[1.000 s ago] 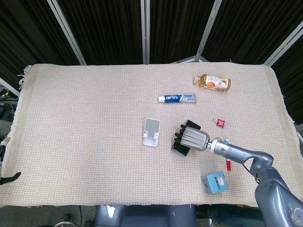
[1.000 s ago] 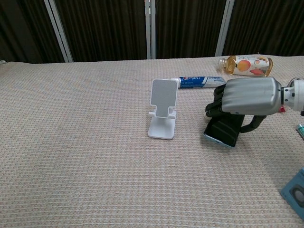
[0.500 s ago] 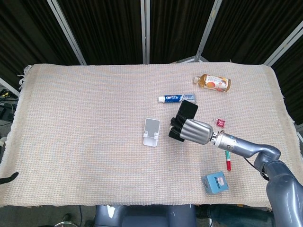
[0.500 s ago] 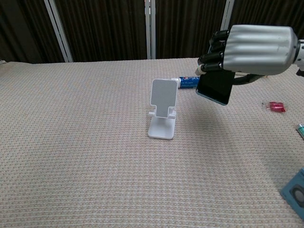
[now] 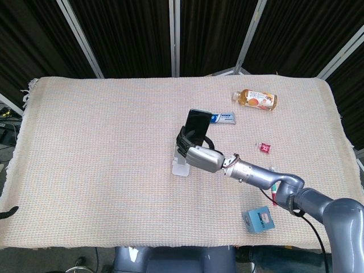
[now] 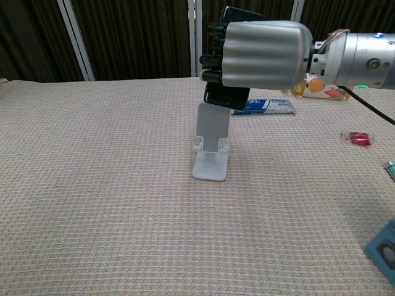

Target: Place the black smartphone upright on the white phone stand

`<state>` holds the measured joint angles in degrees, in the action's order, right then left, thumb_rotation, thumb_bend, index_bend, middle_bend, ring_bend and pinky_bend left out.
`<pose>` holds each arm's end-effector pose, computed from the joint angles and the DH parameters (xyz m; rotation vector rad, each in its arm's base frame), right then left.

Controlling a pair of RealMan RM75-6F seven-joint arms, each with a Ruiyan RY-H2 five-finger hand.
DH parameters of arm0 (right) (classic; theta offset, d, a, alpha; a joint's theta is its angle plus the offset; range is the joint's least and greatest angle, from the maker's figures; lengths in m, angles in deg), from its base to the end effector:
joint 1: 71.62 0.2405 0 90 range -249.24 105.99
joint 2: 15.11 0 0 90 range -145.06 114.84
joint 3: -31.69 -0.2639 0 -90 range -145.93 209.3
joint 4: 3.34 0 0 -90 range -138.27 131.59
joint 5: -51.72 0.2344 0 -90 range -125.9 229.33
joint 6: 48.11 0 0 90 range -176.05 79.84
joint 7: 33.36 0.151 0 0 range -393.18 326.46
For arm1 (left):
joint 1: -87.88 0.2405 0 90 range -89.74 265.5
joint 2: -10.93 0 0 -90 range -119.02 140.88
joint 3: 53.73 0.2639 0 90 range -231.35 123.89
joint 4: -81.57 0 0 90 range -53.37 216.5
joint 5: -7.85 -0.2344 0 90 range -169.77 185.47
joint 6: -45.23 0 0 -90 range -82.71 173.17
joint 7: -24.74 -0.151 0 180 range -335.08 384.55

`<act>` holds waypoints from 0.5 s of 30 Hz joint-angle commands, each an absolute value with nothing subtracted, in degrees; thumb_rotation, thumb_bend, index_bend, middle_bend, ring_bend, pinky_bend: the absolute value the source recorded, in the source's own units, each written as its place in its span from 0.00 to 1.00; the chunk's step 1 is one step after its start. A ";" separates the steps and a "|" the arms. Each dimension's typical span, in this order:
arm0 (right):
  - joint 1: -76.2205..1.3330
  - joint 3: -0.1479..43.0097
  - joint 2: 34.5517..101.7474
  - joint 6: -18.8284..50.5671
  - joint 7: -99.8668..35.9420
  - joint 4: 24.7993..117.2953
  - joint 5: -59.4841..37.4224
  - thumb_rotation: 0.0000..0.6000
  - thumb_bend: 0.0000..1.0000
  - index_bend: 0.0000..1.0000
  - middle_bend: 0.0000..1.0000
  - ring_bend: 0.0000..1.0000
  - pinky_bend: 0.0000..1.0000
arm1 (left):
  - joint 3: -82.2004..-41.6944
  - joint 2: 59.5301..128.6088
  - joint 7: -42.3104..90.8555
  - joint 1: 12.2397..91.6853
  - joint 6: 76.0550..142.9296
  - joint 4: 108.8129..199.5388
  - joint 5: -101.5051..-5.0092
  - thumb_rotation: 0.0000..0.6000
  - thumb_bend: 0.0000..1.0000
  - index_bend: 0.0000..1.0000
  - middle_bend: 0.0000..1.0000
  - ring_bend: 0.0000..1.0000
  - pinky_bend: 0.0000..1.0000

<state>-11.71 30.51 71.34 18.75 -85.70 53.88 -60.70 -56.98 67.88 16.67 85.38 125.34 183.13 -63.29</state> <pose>-0.0819 -0.4086 -0.0085 1.8204 1.1763 0.6279 -0.3496 0.1710 0.1668 -1.2346 -1.0240 -0.6249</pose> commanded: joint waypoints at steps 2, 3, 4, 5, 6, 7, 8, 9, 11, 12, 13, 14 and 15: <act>-9.72 26.81 74.01 8.49 -98.22 60.25 -56.64 1.00 0.23 0.52 0.54 0.47 0.25 | -57.36 68.30 16.85 85.02 124.64 182.18 -62.26 1.00 0.00 0.00 0.00 0.00 0.00; -9.64 26.66 74.19 7.79 -99.02 60.63 -56.36 1.00 0.23 0.52 0.54 0.47 0.23 | -57.38 68.32 16.87 85.01 124.57 182.08 -62.12 1.00 0.00 0.00 0.00 0.00 0.00; -9.57 26.48 74.39 7.03 -100.09 61.02 -56.07 1.00 0.23 0.53 0.54 0.47 0.21 | -57.41 68.35 16.91 85.00 124.52 182.01 -61.96 1.00 0.00 0.00 0.00 0.00 0.00; -9.47 26.42 74.50 6.56 -100.65 61.28 -55.98 1.00 0.23 0.53 0.54 0.47 0.20 | -57.44 68.33 16.91 85.00 124.52 182.02 -61.88 1.00 0.00 0.00 0.00 0.00 0.00; -9.42 26.41 74.55 6.23 -100.92 61.44 -55.90 1.00 0.23 0.53 0.54 0.47 0.19 | -57.45 68.32 16.91 85.00 124.52 182.04 -61.84 1.00 0.00 0.00 0.00 0.00 0.00; -9.40 26.42 74.59 5.89 -101.17 61.59 -55.79 1.00 0.23 0.53 0.54 0.47 0.18 | -57.46 68.31 16.91 85.00 124.54 182.05 -61.83 1.00 0.00 0.00 0.00 0.00 0.00; -9.45 26.43 74.64 5.42 -101.63 61.82 -55.58 1.00 0.23 0.53 0.54 0.47 0.18 | -57.46 68.31 16.91 85.01 124.59 182.06 -61.87 1.00 0.00 0.00 0.00 0.00 0.00; -9.49 26.44 74.67 5.19 -101.96 61.97 -55.49 1.00 0.23 0.53 0.54 0.47 0.18 | -57.47 68.32 16.91 85.01 124.63 182.04 -61.88 1.00 0.00 0.00 0.00 0.00 0.00; -9.68 26.52 74.80 4.71 -102.61 62.53 -55.25 1.00 0.23 0.53 0.54 0.47 0.18 | -57.47 68.35 16.88 85.01 124.66 182.02 -61.85 1.00 0.00 0.00 0.00 0.00 0.00; -9.84 26.52 74.88 4.74 -102.79 62.74 -55.14 1.00 0.23 0.53 0.54 0.47 0.17 | -57.47 68.37 16.85 85.00 124.62 182.00 -61.78 1.00 0.00 0.00 0.00 0.00 0.00; -9.97 26.52 74.94 4.73 -103.07 62.88 -55.07 1.00 0.23 0.53 0.54 0.47 0.17 | -57.47 68.38 16.82 84.97 124.56 182.00 -61.71 1.00 0.00 0.00 0.00 0.00 0.00; -10.11 26.49 75.01 4.65 -103.51 62.99 -54.95 1.00 0.23 0.53 0.54 0.47 0.17 | -57.47 68.40 16.78 84.94 124.51 182.01 -61.66 1.00 0.00 0.00 0.00 0.00 0.00; -10.24 26.41 75.11 4.51 -104.03 63.10 -54.79 1.00 0.23 0.53 0.54 0.47 0.17 | -57.48 68.41 16.73 84.92 124.49 182.02 -61.62 1.00 0.00 0.00 0.00 0.00 0.00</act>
